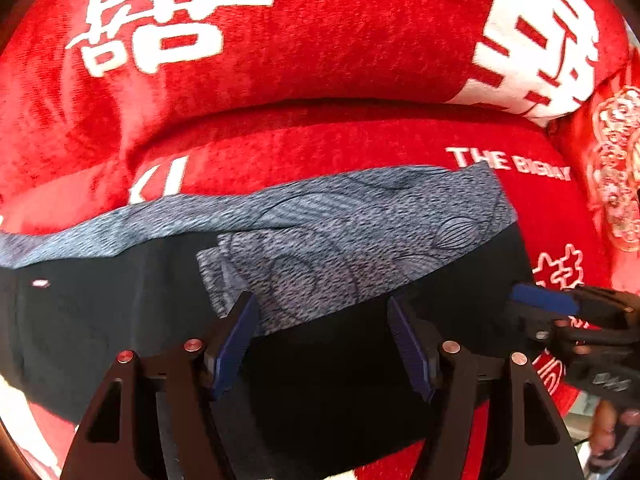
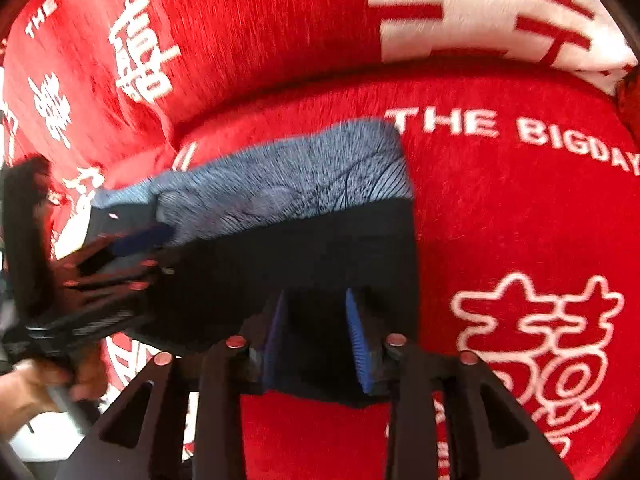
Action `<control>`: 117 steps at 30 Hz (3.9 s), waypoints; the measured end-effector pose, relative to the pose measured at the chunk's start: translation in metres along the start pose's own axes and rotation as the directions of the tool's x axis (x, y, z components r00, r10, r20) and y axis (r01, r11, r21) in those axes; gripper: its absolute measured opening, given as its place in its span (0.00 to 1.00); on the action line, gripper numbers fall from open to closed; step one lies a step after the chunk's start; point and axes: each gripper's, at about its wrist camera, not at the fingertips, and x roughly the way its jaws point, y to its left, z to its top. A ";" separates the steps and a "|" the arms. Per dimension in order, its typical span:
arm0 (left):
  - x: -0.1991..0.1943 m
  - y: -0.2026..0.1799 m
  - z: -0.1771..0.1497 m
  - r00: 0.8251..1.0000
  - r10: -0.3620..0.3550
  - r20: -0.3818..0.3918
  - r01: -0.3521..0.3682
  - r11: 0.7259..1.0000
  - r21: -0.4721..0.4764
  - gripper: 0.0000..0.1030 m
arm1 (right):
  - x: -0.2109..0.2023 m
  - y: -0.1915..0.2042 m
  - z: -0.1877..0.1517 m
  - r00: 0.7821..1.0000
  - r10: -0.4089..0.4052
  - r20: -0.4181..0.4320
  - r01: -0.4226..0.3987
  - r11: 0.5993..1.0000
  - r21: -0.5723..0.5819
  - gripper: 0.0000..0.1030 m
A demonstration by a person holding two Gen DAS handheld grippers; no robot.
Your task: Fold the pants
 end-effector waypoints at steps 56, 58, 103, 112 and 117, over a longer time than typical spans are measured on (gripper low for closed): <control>-0.054 0.186 -0.121 0.998 0.017 -0.054 -0.039 0.902 -0.430 0.87 | 0.088 0.221 0.061 0.990 -0.099 -0.104 0.072 0.968 -0.242 0.02; -0.059 0.189 -0.122 0.999 0.020 -0.033 -0.033 0.900 -0.434 0.87 | 0.076 0.224 0.052 0.991 -0.113 -0.075 0.090 0.960 -0.266 0.13; -0.034 0.354 -0.169 0.881 -0.214 0.423 0.470 0.506 -0.723 0.88 | 0.074 0.216 -0.026 0.958 -0.287 -0.019 0.258 0.885 -0.388 0.68; -0.028 0.357 -0.143 0.899 -0.145 0.412 0.424 0.520 -0.742 0.88 | 0.075 0.218 -0.025 0.957 -0.290 -0.024 0.256 0.879 -0.401 0.70; -0.039 0.344 -0.127 0.965 -0.001 0.264 0.211 0.608 -0.766 0.54 | 0.059 0.227 -0.006 0.964 -0.260 -0.052 0.221 0.895 -0.386 0.70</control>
